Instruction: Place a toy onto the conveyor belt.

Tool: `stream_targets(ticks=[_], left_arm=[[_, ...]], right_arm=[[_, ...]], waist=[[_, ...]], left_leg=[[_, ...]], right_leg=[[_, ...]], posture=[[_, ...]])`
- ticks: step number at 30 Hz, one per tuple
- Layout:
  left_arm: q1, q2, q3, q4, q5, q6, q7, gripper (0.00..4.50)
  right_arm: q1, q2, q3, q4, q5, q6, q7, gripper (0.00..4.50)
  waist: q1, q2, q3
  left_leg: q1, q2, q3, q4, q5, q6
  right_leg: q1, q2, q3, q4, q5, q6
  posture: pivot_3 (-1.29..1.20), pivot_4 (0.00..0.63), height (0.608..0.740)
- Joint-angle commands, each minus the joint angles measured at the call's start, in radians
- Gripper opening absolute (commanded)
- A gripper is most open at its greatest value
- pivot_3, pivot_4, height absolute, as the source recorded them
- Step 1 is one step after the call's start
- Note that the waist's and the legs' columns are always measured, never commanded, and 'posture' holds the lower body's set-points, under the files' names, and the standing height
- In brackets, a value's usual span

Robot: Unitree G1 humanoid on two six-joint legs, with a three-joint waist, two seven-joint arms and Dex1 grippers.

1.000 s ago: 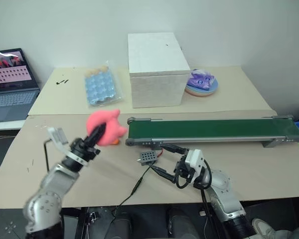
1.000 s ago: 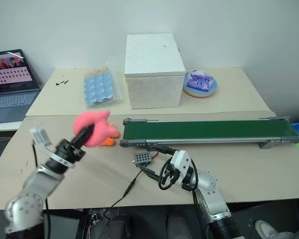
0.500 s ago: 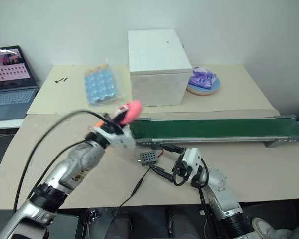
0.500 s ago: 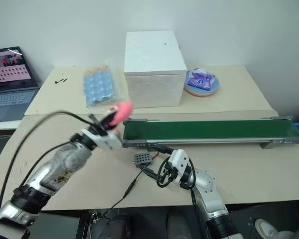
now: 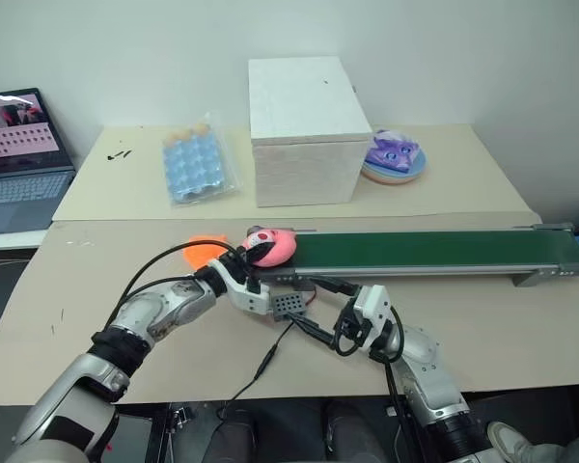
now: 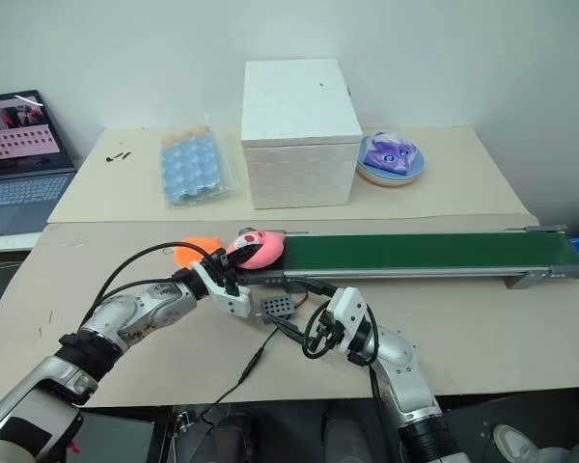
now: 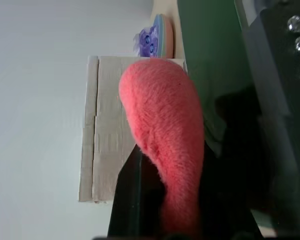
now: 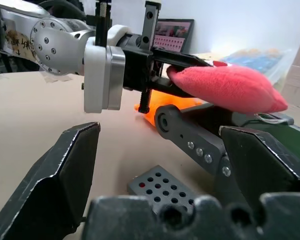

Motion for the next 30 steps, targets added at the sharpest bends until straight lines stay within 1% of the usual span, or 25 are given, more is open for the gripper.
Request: stream_targets(ticks=[1,2,3,4,5,6,8,16,21,24,27,30], left_arm=[[-0.016,-0.009,0.02,0.01,-0.023,-0.035,-0.001,2.13],[-0.017,-0.01,0.023,0.011,-0.02,-0.033,0.0,2.57],[-0.017,-0.011,0.025,0.011,-0.015,-0.03,0.002,2.8],[-0.017,-0.012,0.03,0.012,-0.013,-0.02,0.003,3.24],[-0.018,-0.011,0.035,0.015,-0.013,-0.015,0.003,3.51],[-0.018,-0.011,0.038,0.016,-0.012,-0.013,0.002,3.92],[-0.019,-0.01,0.045,0.019,-0.013,-0.007,-0.002,4.41],[0.001,-0.003,0.097,-0.017,-0.083,-0.003,-0.069,4.41],[0.045,0.015,0.147,-0.107,-0.237,-0.017,-0.223,4.41],[0.062,0.031,0.169,-0.157,-0.296,-0.01,-0.303,4.41],[0.053,0.032,0.181,-0.167,-0.307,-0.003,-0.341,4.41],[0.018,0.021,0.172,-0.134,-0.291,-0.006,-0.361,4.41]], right_arm=[[-0.001,0.002,-0.013,-0.037,0.011,-0.008,-0.007,4.5],[-0.003,0.002,-0.013,-0.036,0.011,-0.009,-0.008,4.5],[-0.003,0.002,-0.013,-0.035,0.011,-0.009,-0.008,4.5],[-0.004,0.003,-0.012,-0.033,0.011,-0.01,-0.008,4.5],[-0.005,0.003,-0.012,-0.032,0.01,-0.01,-0.009,4.5],[-0.005,0.004,-0.011,-0.031,0.01,-0.011,-0.009,4.5],[-0.005,0.004,-0.01,-0.029,0.01,-0.012,-0.008,4.5],[-0.012,0.006,-0.009,-0.023,0.008,-0.012,-0.008,4.5],[-0.018,0.003,-0.014,-0.015,0.009,-0.014,-0.006,4.5],[-0.019,0.004,-0.014,-0.013,0.007,-0.015,-0.007,4.5],[-0.016,0.007,-0.011,-0.016,0.007,-0.014,-0.008,4.5],[-0.015,0.011,-0.008,-0.016,0.004,-0.015,-0.011,4.5]], waist=[[0.001,0.0,0.0],[0.002,0.0,0.0],[0.002,0.0,0.0],[0.002,0.0,0.0],[0.002,0.0,0.0],[0.002,0.0,0.0],[0.0,0.0,0.0],[0.0,0.0,0.0],[0.0,0.0,0.0],[0.0,0.0,0.0],[0.001,0.0,0.0],[0.002,0.0,0.0]], left_leg=[[0.0,0.0,0.0,0.0,0.0,0.0],[0.0,0.0,0.0,0.0,0.0,0.0],[0.001,0.0,0.0,0.001,0.0,0.0],[0.002,0.0,0.0,0.001,0.0,0.0],[0.002,0.0,0.0,0.001,0.0,0.0],[0.002,0.0,0.0,0.001,0.0,0.0],[0.003,0.0,0.0,0.001,0.0,0.0],[0.004,0.0,0.0,0.001,0.0,0.0],[0.003,0.0,0.0,0.001,0.0,0.0],[0.003,0.0,0.0,0.001,0.0,0.0],[0.003,0.0,0.0,0.001,0.0,0.0],[0.003,0.0,0.0,0.001,0.0,0.0]], right_leg=[[0.0,0.0,0.0,0.0,0.0,0.0],[0.001,0.0,0.0,0.0,0.0,0.0],[0.001,0.0,0.0,0.0,0.0,0.0],[0.002,0.0,0.0,0.001,0.0,0.0],[0.002,0.0,0.0,0.001,0.0,0.0],[0.002,0.0,0.0,0.001,0.0,0.0],[0.003,0.0,0.0,0.001,0.0,0.0],[0.003,0.0,0.0,0.002,0.0,0.0],[0.002,0.0,0.0,0.002,0.0,0.0],[0.002,0.0,0.0,0.002,0.0,0.0],[0.002,0.0,0.0,0.002,0.0,0.0],[0.003,0.0,0.0,0.002,0.0,0.0]], posture=[[0.0,0.15,0.74],[0.0,0.15,0.74],[0.0,0.15,0.74],[0.0,0.15,0.74],[0.0,0.15,0.74],[0.0,0.15,0.74],[0.0,0.15,0.74],[0.0,0.15,0.74],[0.0,0.15,0.74],[0.0,0.15,0.74],[0.0,0.15,0.74],[0.0,0.15,0.74]])
